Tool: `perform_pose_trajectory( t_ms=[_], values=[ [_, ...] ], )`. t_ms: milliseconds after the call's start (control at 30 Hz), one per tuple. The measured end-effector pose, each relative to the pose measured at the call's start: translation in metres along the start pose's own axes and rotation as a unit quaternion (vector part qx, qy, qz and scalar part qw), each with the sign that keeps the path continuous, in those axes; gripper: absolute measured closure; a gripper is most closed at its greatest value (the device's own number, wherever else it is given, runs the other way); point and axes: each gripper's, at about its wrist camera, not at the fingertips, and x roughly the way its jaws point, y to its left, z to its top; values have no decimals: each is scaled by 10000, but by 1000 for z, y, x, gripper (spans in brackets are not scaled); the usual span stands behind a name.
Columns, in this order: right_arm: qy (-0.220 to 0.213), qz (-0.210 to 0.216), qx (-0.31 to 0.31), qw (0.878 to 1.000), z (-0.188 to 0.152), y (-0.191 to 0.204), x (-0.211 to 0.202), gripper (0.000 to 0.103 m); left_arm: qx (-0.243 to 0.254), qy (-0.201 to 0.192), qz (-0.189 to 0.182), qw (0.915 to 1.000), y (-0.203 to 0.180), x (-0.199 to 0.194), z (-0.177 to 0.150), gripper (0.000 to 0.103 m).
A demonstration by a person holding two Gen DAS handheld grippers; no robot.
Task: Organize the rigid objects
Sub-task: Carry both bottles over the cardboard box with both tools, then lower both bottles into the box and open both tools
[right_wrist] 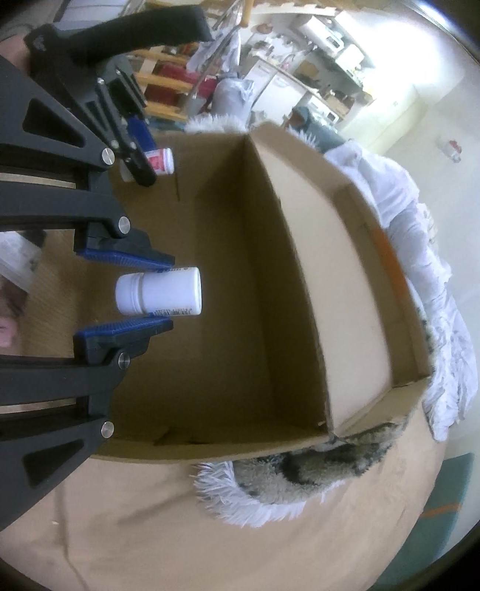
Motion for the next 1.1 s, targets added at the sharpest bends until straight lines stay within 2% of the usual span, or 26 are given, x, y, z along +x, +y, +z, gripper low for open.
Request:
perform_pose_trajectory(
  t_ms=[333,633,1100],
  values=[
    [430,-144,80,9989,-9,-8,34,75,36,113,-234,9997,-10,26,-3,79],
    [857,-370,228,9954,-14,-18,55,75,2,295,-268,9992,-11,47,-11,78],
    [943,-487,419,9935,-11,-19,67,75,-27,292,-209,9993,-17,52,-14,78]
  ],
)
